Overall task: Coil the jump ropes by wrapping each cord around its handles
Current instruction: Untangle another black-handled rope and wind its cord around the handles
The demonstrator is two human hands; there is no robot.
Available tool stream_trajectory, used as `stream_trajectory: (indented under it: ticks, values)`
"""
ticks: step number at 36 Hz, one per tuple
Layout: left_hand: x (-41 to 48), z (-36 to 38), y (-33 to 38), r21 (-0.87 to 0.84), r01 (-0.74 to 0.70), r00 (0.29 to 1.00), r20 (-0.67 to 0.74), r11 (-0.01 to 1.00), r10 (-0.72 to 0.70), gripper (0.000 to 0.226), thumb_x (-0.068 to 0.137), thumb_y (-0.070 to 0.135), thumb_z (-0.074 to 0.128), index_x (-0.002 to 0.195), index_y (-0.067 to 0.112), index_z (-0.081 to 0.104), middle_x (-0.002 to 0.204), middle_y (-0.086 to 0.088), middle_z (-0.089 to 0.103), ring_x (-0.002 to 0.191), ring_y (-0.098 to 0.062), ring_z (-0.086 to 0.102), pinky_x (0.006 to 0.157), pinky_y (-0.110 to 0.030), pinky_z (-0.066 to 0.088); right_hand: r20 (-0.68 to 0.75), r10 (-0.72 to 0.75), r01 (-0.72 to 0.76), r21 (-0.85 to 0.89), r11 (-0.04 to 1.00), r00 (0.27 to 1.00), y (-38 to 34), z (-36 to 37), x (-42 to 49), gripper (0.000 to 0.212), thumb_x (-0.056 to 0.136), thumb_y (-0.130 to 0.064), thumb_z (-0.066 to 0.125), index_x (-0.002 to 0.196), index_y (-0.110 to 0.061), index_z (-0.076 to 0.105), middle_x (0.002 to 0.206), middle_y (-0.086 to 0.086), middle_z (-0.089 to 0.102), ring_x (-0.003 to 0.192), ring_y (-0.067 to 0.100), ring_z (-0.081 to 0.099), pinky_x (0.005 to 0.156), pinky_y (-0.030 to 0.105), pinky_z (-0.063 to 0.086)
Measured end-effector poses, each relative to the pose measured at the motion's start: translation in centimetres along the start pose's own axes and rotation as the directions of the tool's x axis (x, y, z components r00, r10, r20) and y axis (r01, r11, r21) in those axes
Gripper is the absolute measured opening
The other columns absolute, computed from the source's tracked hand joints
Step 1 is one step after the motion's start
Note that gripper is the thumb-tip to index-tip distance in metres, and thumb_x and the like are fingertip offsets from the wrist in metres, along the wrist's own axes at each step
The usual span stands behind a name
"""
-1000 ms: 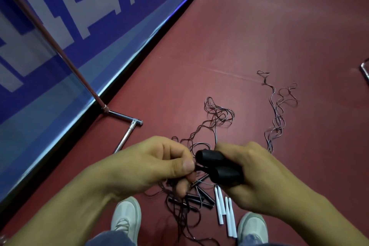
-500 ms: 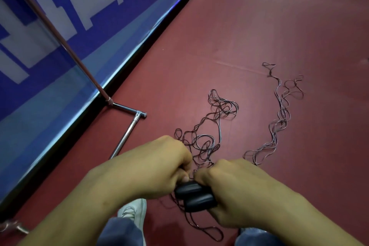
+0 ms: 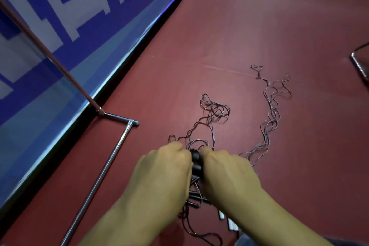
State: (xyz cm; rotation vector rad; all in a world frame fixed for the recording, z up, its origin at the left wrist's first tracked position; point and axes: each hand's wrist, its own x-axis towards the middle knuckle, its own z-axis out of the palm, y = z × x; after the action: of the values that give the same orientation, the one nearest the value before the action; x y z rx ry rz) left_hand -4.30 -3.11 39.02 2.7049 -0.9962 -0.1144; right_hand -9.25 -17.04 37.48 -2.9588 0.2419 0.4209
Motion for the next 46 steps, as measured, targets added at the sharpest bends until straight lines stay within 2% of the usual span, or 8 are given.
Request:
stream_trajectory:
  ticks: [5, 13, 23, 26, 32, 38, 42, 46]
  values:
    - [-0.9, -0.2, 1.2, -0.223, -0.02, 0.99, -0.143, 0.975, -0.013, 0.04, 0.082, 0.013, 0.068, 0.08, 0.029, 0.032, 0.082, 0.009, 0.034, 0.055, -0.025, 0.049, 0.044, -0.042, 0.045, -0.101, 0.08, -0.075, 0.056, 0.996, 0.992, 1.3, -1.3, 0.9, 0.02, 0.094, -0.025, 0.05, 0.098, -0.023, 0.03, 0.091, 0.003, 0.057, 0.093, 0.035, 0.065, 0.063, 0.036, 0.032]
    - [0.0, -0.2, 0.4, -0.422, 0.15, 0.966, -0.129, 0.894, -0.224, 0.029, 0.082, 0.015, 0.077, 0.082, 0.031, 0.053, 0.073, 0.013, 0.053, 0.073, -0.004, 0.054, 0.064, -0.011, 0.039, -0.197, 0.094, -0.078, 0.089, 0.993, 0.976, 1.8, -1.7, 1.0, 0.028, 0.095, -0.023, 0.051, 0.101, -0.027, 0.023, 0.078, -0.001, 0.041, 0.074, 0.037, 0.057, 0.06, 0.037, 0.033]
    - [0.2, 1.0, 2.2, -0.263, -0.079, 0.967, -0.254, 0.962, 0.011, 0.053, 0.082, 0.009, 0.074, 0.085, 0.028, 0.026, 0.086, 0.007, 0.033, 0.06, -0.019, 0.032, 0.049, -0.039, 0.044, -0.265, 0.067, -0.016, 0.192, 0.981, 0.962, 2.4, -2.5, 0.6, 0.041, 0.094, -0.027, 0.052, 0.126, -0.037, 0.028, 0.082, 0.003, 0.057, 0.083, 0.039, 0.063, 0.06, 0.038, 0.036]
    - [0.0, 0.8, 2.0, -0.633, 0.055, 0.983, -0.101, 0.773, -0.152, 0.033, 0.087, 0.032, 0.075, 0.072, 0.022, 0.048, 0.077, 0.008, 0.054, 0.06, -0.01, 0.052, 0.06, -0.025, 0.043, -0.275, 0.051, 0.008, 0.209, 0.978, 0.96, 2.6, -3.1, 0.3, 0.048, 0.09, -0.03, 0.056, 0.127, -0.036, 0.027, 0.083, -0.004, 0.052, 0.087, 0.036, 0.063, 0.062, 0.037, 0.034]
    - [1.4, 0.4, 2.9, -0.871, 0.482, 0.78, 0.476, -0.095, -0.406, 0.055, 0.099, 0.054, 0.052, 0.076, 0.006, 0.068, 0.072, -0.013, 0.074, 0.066, -0.03, 0.073, 0.086, -0.056, 0.059, -0.3, 0.044, 0.023, 0.218, 0.976, 0.953, 1.9, -2.5, 0.3, 0.054, 0.093, -0.035, 0.057, 0.133, -0.039, 0.022, 0.092, 0.003, 0.063, 0.086, 0.038, 0.066, 0.064, 0.04, 0.046]
    - [1.9, 0.8, 1.0, -0.918, 0.388, 0.902, 0.359, 0.084, -0.24, 0.066, 0.089, 0.063, 0.052, 0.086, -0.001, 0.07, 0.07, -0.005, 0.064, 0.07, -0.017, 0.056, 0.078, -0.037, 0.041, -0.345, 0.049, 0.019, 0.193, 0.981, 0.937, 2.1, -2.8, 0.1, 0.057, 0.092, -0.031, 0.055, 0.139, -0.042, 0.024, 0.096, 0.0, 0.063, 0.086, 0.035, 0.064, 0.061, 0.036, 0.034]
    - [2.0, 0.9, 0.9, -0.929, 0.37, 0.922, 0.366, 0.003, -0.127, 0.046, 0.094, 0.054, 0.061, 0.064, 0.018, 0.065, 0.071, -0.011, 0.056, 0.066, -0.016, 0.053, 0.06, -0.018, 0.044, -0.377, 0.042, 0.032, 0.188, 0.982, 0.925, 2.3, -3.3, 0.0, 0.054, 0.092, -0.028, 0.056, 0.139, -0.041, 0.033, 0.098, -0.003, 0.065, 0.084, 0.035, 0.063, 0.059, 0.035, 0.031]
    - [1.7, 0.3, 0.9, -0.911, 0.406, 0.914, 0.405, -0.069, 0.022, 0.037, 0.098, 0.035, 0.063, 0.087, 0.0, 0.061, 0.072, -0.018, 0.064, 0.053, -0.022, 0.06, 0.051, -0.028, 0.051, -0.343, 0.063, 0.005, 0.193, 0.981, 0.937, 2.9, -3.5, -0.1, 0.051, 0.092, -0.033, 0.053, 0.136, -0.042, 0.029, 0.096, -0.001, 0.064, 0.085, 0.035, 0.064, 0.06, 0.035, 0.033]
